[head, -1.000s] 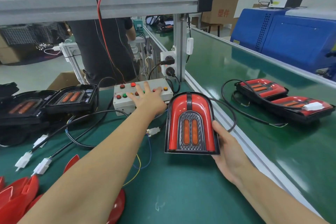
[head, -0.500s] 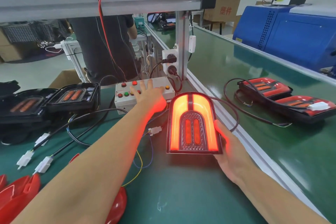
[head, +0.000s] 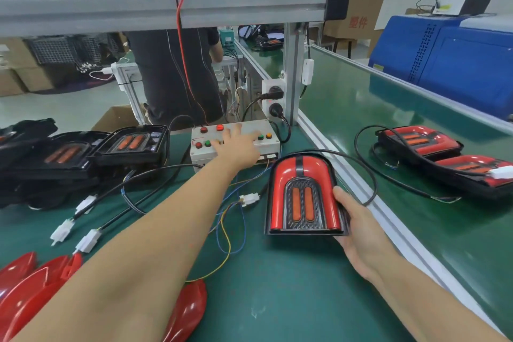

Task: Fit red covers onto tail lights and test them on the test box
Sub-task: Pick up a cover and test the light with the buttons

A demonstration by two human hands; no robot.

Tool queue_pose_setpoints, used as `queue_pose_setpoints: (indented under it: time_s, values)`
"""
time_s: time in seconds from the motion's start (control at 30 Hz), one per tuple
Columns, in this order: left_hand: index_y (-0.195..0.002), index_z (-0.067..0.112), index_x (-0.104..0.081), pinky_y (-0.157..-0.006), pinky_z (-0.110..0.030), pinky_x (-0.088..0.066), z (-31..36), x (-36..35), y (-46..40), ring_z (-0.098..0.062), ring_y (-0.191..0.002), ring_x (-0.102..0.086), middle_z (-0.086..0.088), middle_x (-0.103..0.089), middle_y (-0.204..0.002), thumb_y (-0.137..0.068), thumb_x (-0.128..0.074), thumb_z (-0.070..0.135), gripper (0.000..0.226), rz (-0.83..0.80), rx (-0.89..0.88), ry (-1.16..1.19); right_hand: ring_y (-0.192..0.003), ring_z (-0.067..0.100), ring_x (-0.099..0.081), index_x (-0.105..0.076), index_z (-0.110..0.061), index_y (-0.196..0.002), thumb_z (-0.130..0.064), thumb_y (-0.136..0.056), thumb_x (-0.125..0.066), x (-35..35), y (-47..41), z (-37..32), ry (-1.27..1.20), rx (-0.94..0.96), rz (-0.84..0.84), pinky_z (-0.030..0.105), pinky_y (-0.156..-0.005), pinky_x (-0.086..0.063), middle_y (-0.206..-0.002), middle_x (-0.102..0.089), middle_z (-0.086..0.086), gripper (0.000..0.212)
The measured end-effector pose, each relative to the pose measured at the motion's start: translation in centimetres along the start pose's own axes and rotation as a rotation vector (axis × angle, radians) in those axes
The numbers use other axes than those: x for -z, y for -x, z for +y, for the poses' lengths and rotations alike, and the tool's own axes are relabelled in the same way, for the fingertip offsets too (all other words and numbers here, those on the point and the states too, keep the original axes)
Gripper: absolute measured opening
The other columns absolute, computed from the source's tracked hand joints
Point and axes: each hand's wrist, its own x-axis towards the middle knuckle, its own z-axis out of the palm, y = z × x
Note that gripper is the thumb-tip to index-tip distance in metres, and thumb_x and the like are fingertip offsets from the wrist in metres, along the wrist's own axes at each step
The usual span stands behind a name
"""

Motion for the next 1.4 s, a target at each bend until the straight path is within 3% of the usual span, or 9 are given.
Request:
queue_pose_setpoints:
  time_s: [0.1, 0.23, 0.33, 0.47, 0.57, 0.73, 0.9, 1.2, 1.4]
  values:
    - [-0.138, 0.022, -0.044, -0.1, -0.041, -0.04, -1.3, 1.4, 1.7, -0.03, -0.123, -0.045, -0.009, -0.039, -0.145, -0.086, -0.038, -0.003, 0.057, 0.089, -0.088, 0.277, -0.086, 0.01, -0.072, -0.077, -0.022, -0.096, -0.037, -0.1, -0.044, -0.1, -0.2, -0.2, 0.002, -0.024, 0.022, 0.032, -0.078, -0.048, -0.099, -0.076, 0.002, 0.037]
    - [-0.121, 0.021, -0.059, -0.068, -0.02, -0.043, -3.3, 1.9, 6.1, -0.01, -0.081, -0.059, 0.002, -0.065, -0.106, -0.081, -0.061, 0.018, 0.04, -0.168, -0.234, 0.149, -0.09, 0.016, -0.072, -0.074, -0.016, -0.104, -0.037, -0.099, -0.045, -0.5, -0.6, -0.5, 0.09, -0.037, 0.045, 0.032, -0.078, -0.051, -0.097, -0.076, 0.004, 0.036]
    - [-0.124, 0.028, -0.053, -0.07, -0.025, -0.042, -4.0, -0.4, 8.2, -0.016, -0.091, -0.058, 0.005, -0.062, -0.107, -0.071, -0.072, 0.037, 0.057, -0.217, -0.206, -0.064, -0.083, 0.017, -0.071, -0.074, -0.014, -0.101, -0.037, -0.099, -0.045, -0.8, -1.0, -1.0, 0.151, -0.068, 0.038, 0.033, -0.079, -0.053, -0.093, -0.077, 0.007, 0.037]
    - [-0.109, 0.027, -0.058, -0.066, -0.028, -0.036, -4.3, -2.9, 8.9, -0.025, -0.1, -0.059, 0.002, -0.065, -0.103, -0.082, -0.063, 0.034, 0.029, 0.041, -0.183, -0.095, -0.06, 0.011, -0.069, -0.073, -0.012, -0.096, -0.035, -0.1, -0.044, -1.2, -1.7, -2.0, 0.215, -0.132, -0.009, 0.027, -0.063, -0.05, -0.081, -0.076, 0.007, 0.037]
    - [-0.108, 0.028, -0.062, -0.07, -0.03, -0.04, -5.6, -2.3, 8.9, -0.026, -0.1, -0.059, 0.002, -0.068, -0.102, -0.088, -0.055, 0.03, 0.021, 0.171, -0.193, -0.078, -0.068, 0.017, -0.07, -0.071, -0.008, -0.1, -0.035, -0.1, -0.044, -1.4, -2.2, -2.3, 0.297, -0.154, -0.008, 0.028, -0.06, -0.053, -0.086, -0.076, 0.01, 0.038]
    - [-0.108, 0.026, -0.065, -0.064, -0.03, -0.034, -7.6, -0.2, 9.6, -0.027, -0.086, -0.062, 0.003, -0.07, -0.087, -0.09, -0.057, 0.028, 0.02, 0.414, -0.295, 0.039, -0.119, 0.028, -0.048, -0.056, -0.016, -0.129, -0.036, -0.093, -0.056, -3.4, -3.1, -3.2, 1.24, 0.555, 0.277, 0.04, -0.099, -0.034, -0.132, -0.056, 0.006, 0.041]
    - [-0.113, 0.015, -0.066, -0.071, -0.032, -0.044, -7.1, -0.3, 10.9, -0.027, -0.084, -0.064, -0.001, -0.071, -0.09, -0.086, -0.065, 0.016, 0.027, 0.414, -0.486, 0.202, -0.132, 0.015, -0.038, -0.045, -0.03, -0.139, -0.049, -0.09, -0.055, -9.5, -3.1, -2.3, 1.543, 0.794, -0.096, 0.043, -0.112, -0.005, -0.138, -0.052, -0.01, 0.053]
    - [-0.108, 0.015, -0.068, -0.071, -0.034, -0.046, -7.8, 0.5, 11.3, -0.02, -0.068, -0.058, -0.001, -0.07, -0.08, -0.086, -0.059, 0.029, 0.028, 0.391, -0.526, 0.315, -0.105, 0.017, -0.057, -0.06, -0.019, -0.112, -0.042, -0.1, -0.04, -10.7, -3.4, -2.3, 1.563, 0.953, -0.132, 0.027, -0.102, -0.026, -0.109, -0.066, -0.004, 0.032]
    - [-0.105, 0.016, -0.068, -0.08, -0.034, -0.048, -6.6, 0.8, 11.5, -0.02, -0.078, -0.062, 0.006, -0.069, -0.086, -0.09, -0.063, 0.015, 0.016, 0.305, -0.503, 0.55, -0.094, 0.025, -0.057, -0.064, -0.011, -0.111, -0.035, -0.1, -0.046, -10.0, -1.9, -2.6, 1.288, 0.864, -0.1, 0.039, -0.082, -0.042, -0.101, -0.066, 0.004, 0.032]
